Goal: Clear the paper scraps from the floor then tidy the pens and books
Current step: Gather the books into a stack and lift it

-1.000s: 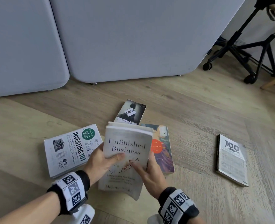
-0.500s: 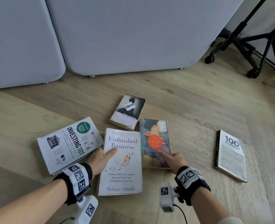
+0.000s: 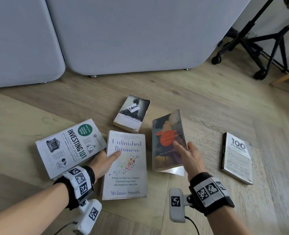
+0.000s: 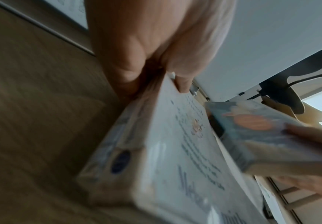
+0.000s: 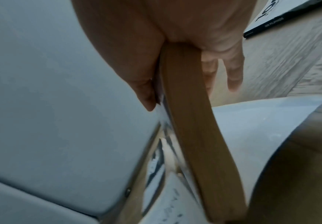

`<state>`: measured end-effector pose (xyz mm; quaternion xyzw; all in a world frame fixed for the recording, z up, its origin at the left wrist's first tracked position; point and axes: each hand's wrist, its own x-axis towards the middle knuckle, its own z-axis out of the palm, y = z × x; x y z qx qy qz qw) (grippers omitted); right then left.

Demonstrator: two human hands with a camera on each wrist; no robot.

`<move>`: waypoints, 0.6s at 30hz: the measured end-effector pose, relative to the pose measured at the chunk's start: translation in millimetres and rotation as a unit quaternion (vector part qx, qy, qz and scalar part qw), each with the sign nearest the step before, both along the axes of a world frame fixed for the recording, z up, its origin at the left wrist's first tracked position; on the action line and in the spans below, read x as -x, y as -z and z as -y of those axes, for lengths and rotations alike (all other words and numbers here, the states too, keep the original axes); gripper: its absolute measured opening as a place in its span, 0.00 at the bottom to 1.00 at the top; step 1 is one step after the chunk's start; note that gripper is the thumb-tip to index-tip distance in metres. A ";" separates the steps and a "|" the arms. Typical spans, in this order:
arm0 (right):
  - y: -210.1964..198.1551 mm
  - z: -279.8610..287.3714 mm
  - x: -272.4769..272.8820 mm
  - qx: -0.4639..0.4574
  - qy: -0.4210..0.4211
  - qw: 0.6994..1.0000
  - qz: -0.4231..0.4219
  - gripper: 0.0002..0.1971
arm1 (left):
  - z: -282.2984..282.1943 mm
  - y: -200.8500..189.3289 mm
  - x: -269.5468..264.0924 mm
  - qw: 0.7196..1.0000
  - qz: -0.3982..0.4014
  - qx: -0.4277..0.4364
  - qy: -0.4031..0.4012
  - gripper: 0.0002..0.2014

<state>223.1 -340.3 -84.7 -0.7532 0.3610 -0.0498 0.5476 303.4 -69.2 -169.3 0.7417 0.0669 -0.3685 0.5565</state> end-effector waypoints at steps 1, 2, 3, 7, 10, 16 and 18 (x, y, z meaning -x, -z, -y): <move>-6.3 -1.4 3.6 -0.045 0.009 0.998 0.037 0.22 | -0.6 -1.6 0.7 1.000 -0.001 0.004 0.006 0.12; -15.0 -4.0 7.3 -0.097 0.016 0.992 0.076 0.18 | -1.1 -2.5 0.6 1.000 0.000 0.012 0.007 0.15; -24.9 -8.3 10.4 -0.136 0.010 0.985 0.103 0.16 | -0.9 -5.2 0.4 1.000 -0.005 0.020 0.004 0.21; -29.3 -31.0 24.6 -0.150 -0.107 0.978 0.094 0.17 | 12.1 -30.8 2.6 0.994 -0.039 0.097 -0.025 0.32; 7.2 -55.2 42.8 0.034 -0.237 0.971 -0.005 0.24 | 25.4 -31.9 4.1 0.994 -0.055 0.094 -0.030 0.46; 44.3 -54.1 57.2 0.213 -0.314 0.910 -0.165 0.33 | 45.3 -0.4 1.3 0.998 -0.047 -0.002 0.041 0.53; 51.4 -31.3 54.2 0.208 -0.279 0.927 -0.141 0.29 | 56.8 6.6 -2.7 0.998 -0.040 -0.009 0.051 0.55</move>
